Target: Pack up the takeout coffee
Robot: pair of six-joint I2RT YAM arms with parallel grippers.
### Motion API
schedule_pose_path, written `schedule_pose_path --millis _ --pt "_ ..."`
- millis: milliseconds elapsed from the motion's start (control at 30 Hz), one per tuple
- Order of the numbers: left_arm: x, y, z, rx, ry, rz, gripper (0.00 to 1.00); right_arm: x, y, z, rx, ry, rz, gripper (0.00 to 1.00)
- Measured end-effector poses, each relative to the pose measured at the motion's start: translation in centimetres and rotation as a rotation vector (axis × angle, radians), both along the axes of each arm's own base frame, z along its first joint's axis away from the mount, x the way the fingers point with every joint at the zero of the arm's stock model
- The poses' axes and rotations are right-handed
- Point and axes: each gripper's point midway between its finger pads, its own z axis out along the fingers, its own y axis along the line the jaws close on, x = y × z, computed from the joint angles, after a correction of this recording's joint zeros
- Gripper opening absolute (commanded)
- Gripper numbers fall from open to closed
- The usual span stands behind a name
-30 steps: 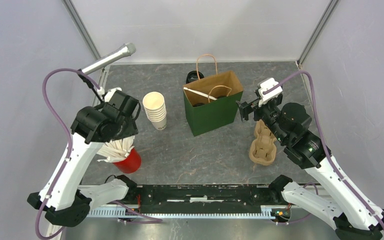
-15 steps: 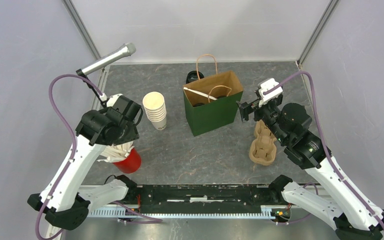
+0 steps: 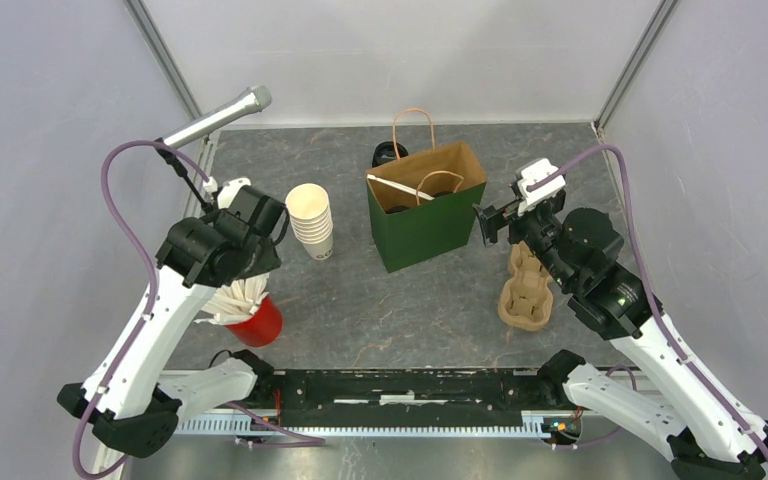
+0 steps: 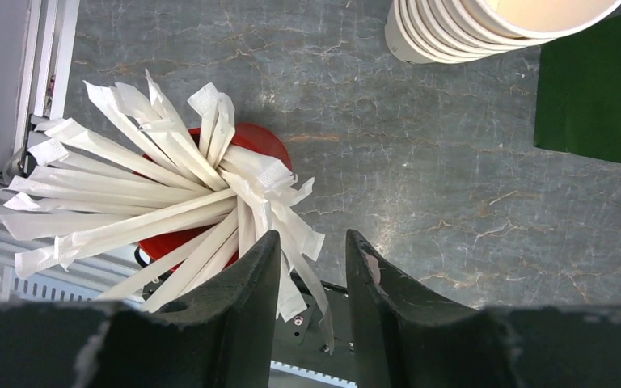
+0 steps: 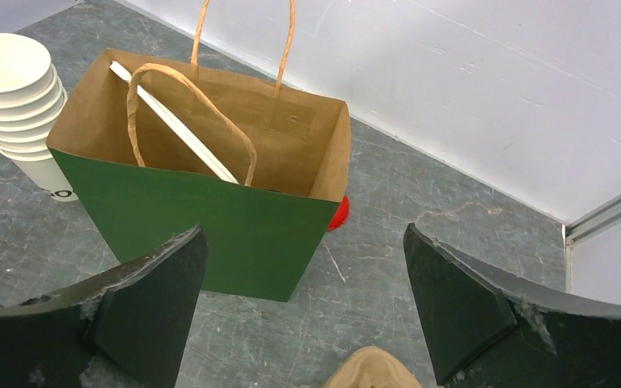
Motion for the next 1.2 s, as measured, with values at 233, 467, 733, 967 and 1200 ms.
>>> schedule_pose_path --millis 233,467,733,967,1200 --pt "0.0 -0.1 -0.2 0.005 0.012 -0.004 0.31 0.0 0.0 0.0 0.0 -0.002 0.0 0.98" --pt "-0.5 0.1 0.3 0.005 0.019 -0.007 0.13 0.0 0.0 0.0 0.001 -0.002 0.0 0.98" --pt "-0.5 0.3 5.2 -0.042 -0.077 -0.023 0.09 -0.1 -0.1 0.3 0.005 -0.009 0.0 0.98" --pt "-0.5 -0.2 9.6 -0.102 -0.188 -0.086 0.09 0.0 -0.1 0.1 0.001 -0.004 0.0 0.98" --pt "-1.1 0.5 11.5 -0.099 -0.25 -0.119 0.12 0.5 0.4 -0.2 -0.013 0.014 0.001 0.98"
